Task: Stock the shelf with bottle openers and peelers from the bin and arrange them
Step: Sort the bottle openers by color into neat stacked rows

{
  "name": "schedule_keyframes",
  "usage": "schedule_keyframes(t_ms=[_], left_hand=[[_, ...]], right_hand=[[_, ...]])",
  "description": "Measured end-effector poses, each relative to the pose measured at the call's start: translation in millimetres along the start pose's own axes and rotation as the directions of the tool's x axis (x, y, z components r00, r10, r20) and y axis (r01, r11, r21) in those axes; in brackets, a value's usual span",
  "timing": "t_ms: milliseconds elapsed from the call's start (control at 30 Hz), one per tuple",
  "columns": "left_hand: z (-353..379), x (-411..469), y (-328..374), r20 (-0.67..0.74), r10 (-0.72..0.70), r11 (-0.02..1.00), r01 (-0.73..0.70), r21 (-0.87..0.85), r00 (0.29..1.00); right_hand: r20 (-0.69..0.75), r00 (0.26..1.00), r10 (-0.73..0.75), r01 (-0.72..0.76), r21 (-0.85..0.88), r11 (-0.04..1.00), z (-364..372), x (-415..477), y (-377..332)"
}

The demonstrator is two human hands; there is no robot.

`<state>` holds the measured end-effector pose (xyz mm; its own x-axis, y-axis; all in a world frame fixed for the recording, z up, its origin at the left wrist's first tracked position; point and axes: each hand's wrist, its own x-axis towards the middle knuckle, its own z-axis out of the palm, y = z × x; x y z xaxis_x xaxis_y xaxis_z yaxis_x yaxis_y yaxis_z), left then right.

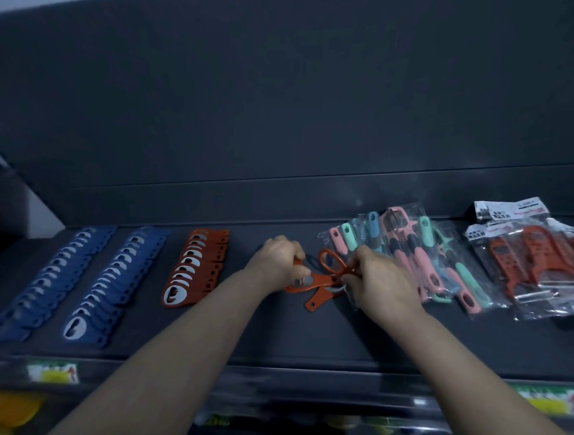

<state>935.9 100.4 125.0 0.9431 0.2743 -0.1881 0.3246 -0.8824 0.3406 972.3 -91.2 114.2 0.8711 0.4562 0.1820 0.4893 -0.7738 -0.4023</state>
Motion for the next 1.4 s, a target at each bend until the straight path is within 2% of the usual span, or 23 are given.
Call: schedule_keyframes(t_ms=[167,233,333,433,600,700,867,1067,1167,1300,1400], left_hand=[[7,-13,2,0.033,-0.016,1.0,0.016,-0.003,0.999],[10,-17,3,-0.004,-0.02,0.999,0.02,-0.034,1.0],[9,-24,-1,-0.117,-0.025,0.987,0.006,-0.161,0.993],[-2,-38,-22,-0.145,-0.044,0.954,-0.001,-0.3,0.988],[-23,-73,-88,-0.137,-0.083,0.946,0.034,-0.324,0.987],[-34,-96,-136,-0.168,-0.12,0.971,0.08,-0.226,0.978],[-45,-117,-186,-0.187,-0.166,0.967,0.123,-0.222,0.968],[-42,-106,-202,-0.205,-0.093,0.941,0.019,-0.338,0.974],[-43,-96,-206,-0.198,-0.029,0.952,-0.034,-0.306,0.98],[-45,-90,-215,-0.224,0.031,0.971,-0.083,-0.223,0.974],[-53,-96,-227,-0.297,0.061,0.998,-0.065,-0.007,0.953]], right_hand=[[0.001,1.0,-0.019,0.019,0.018,1.0,4,-3,-3],[0.002,1.0,-0.023,0.023,0.026,0.999,3,-5,-5],[-0.012,0.999,-0.04,0.04,0.046,0.998,2,-6,-10],[-0.002,0.999,-0.05,0.05,0.08,0.996,2,-8,-23],[0.028,0.993,-0.117,0.113,0.117,0.987,18,-12,-67],[0.05,0.986,-0.158,0.15,0.144,0.978,33,-16,-103],[0.107,0.983,-0.15,0.131,0.173,0.976,54,-23,-148],[0.132,0.986,-0.101,0.068,0.235,0.97,71,-30,-174],[0.148,0.985,-0.083,0.04,0.271,0.962,77,-31,-181],[0.245,0.961,-0.127,0.062,0.255,0.965,84,-37,-193],[0.305,0.939,-0.157,0.091,0.219,0.971,90,-40,-204]])
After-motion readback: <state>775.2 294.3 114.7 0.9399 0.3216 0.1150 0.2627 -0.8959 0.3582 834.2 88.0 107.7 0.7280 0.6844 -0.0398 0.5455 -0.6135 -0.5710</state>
